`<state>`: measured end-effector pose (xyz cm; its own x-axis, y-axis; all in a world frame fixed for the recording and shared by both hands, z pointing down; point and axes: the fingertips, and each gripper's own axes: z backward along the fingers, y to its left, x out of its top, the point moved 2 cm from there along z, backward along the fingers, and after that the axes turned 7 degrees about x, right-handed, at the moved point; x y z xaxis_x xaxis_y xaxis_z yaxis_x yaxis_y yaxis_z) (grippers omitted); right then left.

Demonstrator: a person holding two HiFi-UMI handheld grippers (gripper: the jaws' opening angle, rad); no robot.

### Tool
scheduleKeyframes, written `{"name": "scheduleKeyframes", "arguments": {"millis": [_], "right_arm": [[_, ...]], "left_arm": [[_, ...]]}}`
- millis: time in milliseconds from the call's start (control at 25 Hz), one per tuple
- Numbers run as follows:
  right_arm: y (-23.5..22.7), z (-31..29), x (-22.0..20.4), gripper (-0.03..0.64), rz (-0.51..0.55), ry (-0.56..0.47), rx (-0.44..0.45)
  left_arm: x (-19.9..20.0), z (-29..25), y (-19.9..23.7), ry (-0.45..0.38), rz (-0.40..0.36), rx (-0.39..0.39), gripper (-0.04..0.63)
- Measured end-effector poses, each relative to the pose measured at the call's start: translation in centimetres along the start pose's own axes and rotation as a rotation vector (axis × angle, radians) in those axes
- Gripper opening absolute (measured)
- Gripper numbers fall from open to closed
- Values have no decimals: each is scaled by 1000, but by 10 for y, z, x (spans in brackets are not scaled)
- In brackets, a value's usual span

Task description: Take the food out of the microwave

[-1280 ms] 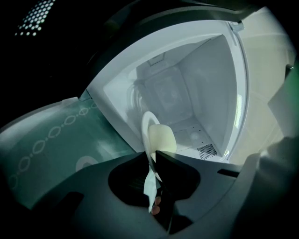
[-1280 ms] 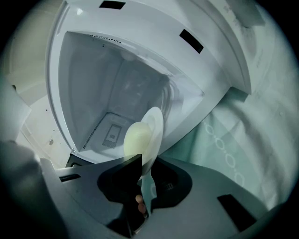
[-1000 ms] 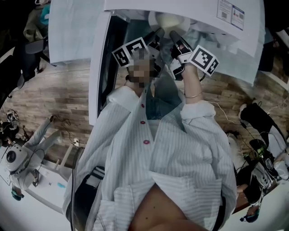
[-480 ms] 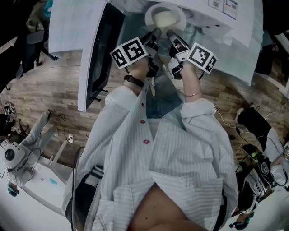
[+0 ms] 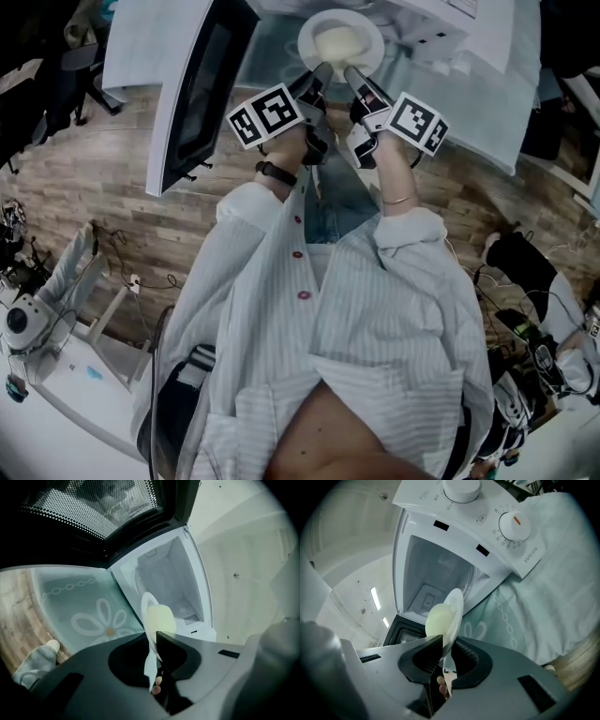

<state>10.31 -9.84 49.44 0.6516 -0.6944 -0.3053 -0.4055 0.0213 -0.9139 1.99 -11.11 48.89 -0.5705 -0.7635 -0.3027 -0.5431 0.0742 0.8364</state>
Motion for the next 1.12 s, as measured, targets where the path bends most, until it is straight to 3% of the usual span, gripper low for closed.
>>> {"name": "scheduleKeyframes", "arguments": {"millis": [640,1120], "right_arm": [[35,54,-22,74,26,18,78],[79,84,-23,69,70,-26,172]], "left_arm": [[-36,53,-32,-36,-6,-41,54],[-41,89,-68,-27,-26,-120,44]]}}
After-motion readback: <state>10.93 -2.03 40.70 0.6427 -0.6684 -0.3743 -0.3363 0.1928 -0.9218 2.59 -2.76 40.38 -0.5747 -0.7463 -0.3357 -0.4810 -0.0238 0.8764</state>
